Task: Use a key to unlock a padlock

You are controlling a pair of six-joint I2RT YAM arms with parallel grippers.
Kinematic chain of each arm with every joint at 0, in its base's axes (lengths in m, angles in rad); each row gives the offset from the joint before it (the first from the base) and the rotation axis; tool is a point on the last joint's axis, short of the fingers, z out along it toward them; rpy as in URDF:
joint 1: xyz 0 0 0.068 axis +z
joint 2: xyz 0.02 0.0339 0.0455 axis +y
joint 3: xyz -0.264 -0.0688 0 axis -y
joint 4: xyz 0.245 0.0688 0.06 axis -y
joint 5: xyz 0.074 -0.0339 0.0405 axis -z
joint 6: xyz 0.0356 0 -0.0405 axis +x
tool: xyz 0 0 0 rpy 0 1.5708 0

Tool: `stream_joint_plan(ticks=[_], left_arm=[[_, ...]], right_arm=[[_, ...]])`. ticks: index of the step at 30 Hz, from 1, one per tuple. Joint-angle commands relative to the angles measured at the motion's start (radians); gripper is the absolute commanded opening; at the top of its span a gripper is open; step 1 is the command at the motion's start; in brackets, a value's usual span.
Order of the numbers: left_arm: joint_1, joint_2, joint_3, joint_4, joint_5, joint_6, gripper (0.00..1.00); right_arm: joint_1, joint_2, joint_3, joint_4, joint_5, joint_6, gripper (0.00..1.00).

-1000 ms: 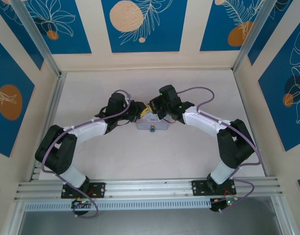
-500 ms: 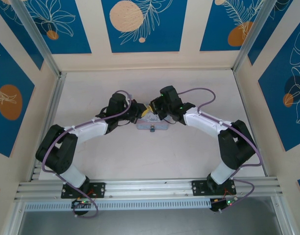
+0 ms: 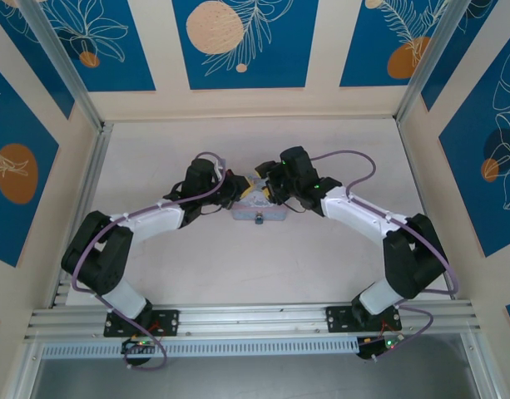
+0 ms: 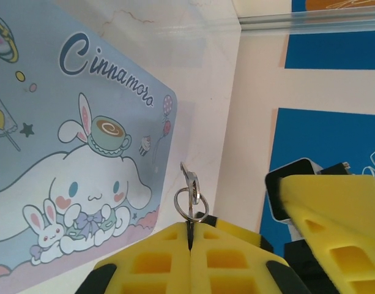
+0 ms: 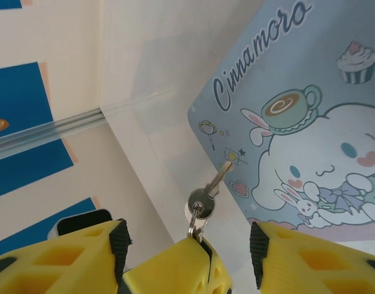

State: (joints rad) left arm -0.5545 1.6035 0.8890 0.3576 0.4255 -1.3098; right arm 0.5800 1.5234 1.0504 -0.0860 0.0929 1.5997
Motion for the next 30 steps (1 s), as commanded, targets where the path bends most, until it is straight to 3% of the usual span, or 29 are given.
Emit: stream_joint_plan(ticks=[1, 12, 19, 25, 30], left_arm=[[-0.003, -0.033, 0.007, -0.05, 0.006, 0.102, 0.0], [-0.004, -0.091, 0.082, -0.206, 0.109, 0.484, 0.0], [-0.003, -0.082, 0.041, -0.076, 0.149, 0.409, 0.0], [-0.003, -0.084, 0.077, -0.13, 0.194, 0.486, 0.0], [-0.003, -0.037, 0.163, -0.25, 0.275, 0.613, 0.0]], right_arm=[[-0.014, -0.057, -0.038, -0.038, -0.002, -0.029, 0.6], [-0.092, -0.246, -0.182, -0.09, -0.061, -0.176, 0.6], [-0.094, -0.289, -0.301, 0.122, -0.115, -0.07, 0.6], [-0.135, -0.279, -0.183, 0.005, -0.165, -0.342, 0.58], [-0.252, -0.249, -0.148, 0.02, -0.383, -0.6, 0.57]])
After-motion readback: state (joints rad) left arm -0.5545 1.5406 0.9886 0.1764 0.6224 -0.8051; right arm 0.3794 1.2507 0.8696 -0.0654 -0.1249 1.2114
